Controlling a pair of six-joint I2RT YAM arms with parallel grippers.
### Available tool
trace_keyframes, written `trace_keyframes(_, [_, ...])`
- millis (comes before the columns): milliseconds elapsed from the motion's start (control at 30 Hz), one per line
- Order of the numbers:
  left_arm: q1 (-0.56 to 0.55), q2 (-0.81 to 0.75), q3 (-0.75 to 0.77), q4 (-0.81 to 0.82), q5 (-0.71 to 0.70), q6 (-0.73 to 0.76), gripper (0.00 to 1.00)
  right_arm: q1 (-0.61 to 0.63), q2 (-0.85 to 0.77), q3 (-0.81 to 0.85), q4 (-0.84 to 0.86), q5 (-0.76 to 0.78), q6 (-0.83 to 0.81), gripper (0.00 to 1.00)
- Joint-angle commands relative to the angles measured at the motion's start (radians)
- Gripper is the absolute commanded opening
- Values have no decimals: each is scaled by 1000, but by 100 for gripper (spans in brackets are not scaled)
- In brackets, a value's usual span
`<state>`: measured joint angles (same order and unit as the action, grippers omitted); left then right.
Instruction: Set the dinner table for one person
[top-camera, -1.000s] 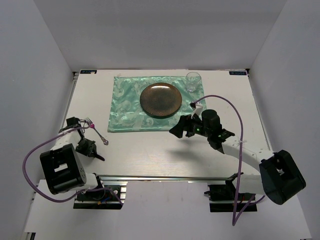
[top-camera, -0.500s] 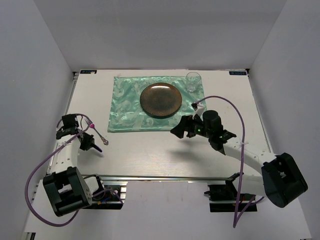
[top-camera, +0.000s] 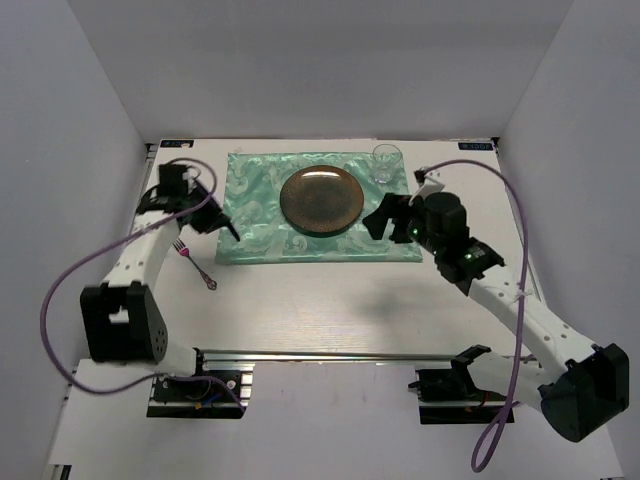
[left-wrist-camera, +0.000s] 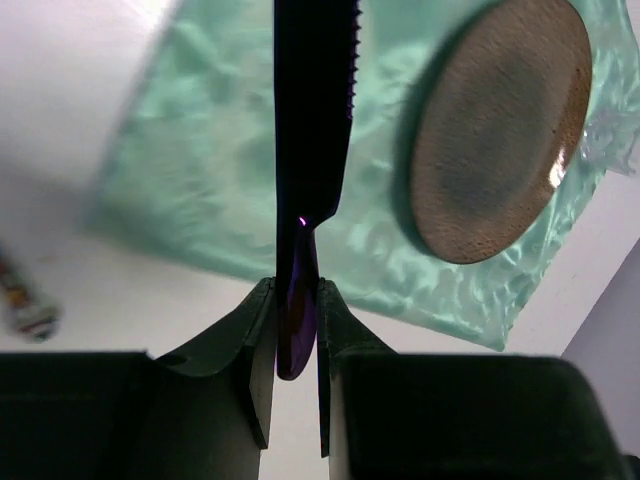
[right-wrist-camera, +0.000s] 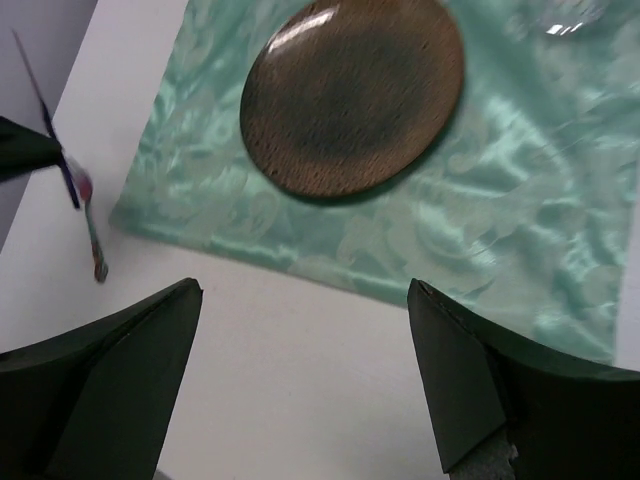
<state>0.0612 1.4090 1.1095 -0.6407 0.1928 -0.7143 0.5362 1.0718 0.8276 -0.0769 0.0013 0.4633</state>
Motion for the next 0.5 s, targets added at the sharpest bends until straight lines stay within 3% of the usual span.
trace_keyframes(0, [-204, 117, 143, 64, 8, -92, 0, -28, -24, 152, -203, 179, -52, 89])
trace_keyframes(100, [-381, 281, 317, 37, -58, -148, 0, -73, -33, 243, -309, 268, -75, 89])
trace_keyframes(267, [-570, 569, 681, -60, -116, -214, 0, -155, -16, 367, -487, 390, -103, 89])
trace_keyframes(467, [-710, 738, 812, -43, -95, -272, 0, -229, -64, 401, -560, 350, -112, 89])
